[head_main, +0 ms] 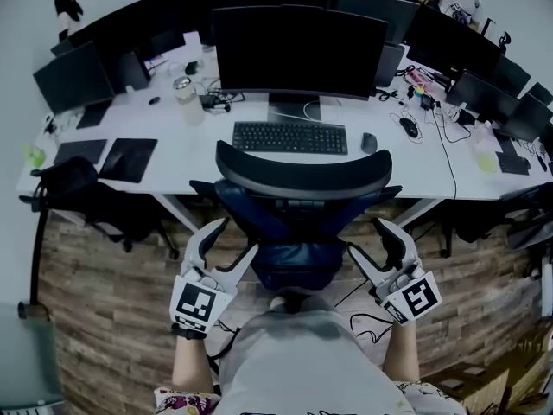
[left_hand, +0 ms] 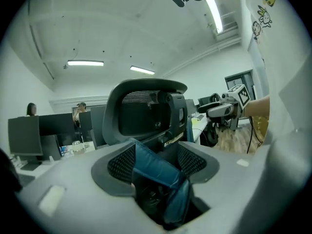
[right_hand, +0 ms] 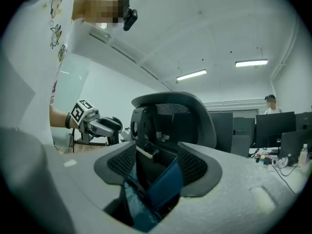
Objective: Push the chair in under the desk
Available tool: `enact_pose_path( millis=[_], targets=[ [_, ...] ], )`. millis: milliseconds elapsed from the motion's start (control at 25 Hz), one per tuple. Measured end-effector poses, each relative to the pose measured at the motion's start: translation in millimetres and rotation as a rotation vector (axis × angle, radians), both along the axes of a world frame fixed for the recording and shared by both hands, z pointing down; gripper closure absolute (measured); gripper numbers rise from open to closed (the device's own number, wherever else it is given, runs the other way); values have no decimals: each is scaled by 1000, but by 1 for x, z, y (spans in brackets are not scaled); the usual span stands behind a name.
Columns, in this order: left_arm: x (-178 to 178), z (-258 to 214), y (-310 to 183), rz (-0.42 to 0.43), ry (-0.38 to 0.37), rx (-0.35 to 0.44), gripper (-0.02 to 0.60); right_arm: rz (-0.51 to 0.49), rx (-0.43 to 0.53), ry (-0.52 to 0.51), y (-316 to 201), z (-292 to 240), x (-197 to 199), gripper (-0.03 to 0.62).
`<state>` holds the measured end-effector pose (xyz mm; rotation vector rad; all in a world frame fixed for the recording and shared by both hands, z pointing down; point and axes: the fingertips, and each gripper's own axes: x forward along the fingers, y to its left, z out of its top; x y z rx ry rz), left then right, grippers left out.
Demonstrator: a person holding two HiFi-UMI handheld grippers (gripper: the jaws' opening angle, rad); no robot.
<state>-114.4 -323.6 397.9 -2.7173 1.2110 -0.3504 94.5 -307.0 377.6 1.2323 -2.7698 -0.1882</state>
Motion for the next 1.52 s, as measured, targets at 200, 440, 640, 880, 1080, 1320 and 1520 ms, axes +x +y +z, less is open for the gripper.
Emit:
enact_pose_path(
  millis=[200, 440, 640, 880, 1080, 1320, 1520],
  targets=[
    [16, 7, 14, -2, 58, -57, 345, -2, -51, -42, 14, 14, -16, 361],
    [28, 15, 26, -22, 136, -117, 420, -4, -105, -69, 26, 29, -26, 443],
    [33, 21, 34, -32, 167, -143, 470, -7, -143, -83, 32, 38, -33, 501],
    [38, 27, 41, -33, 179, -163, 536, 6, -167, -95, 36, 46, -35, 544],
    [39, 27, 43, -29, 196, -160, 571, 24, -176, -108, 37, 49, -33, 584],
    [40, 27, 43, -26, 203, -157, 571, 38, -172, -121, 34, 48, -31, 592],
    [40, 25, 43, -31, 208, -155, 571, 49, -165, -120, 29, 44, -30, 593]
  ],
)
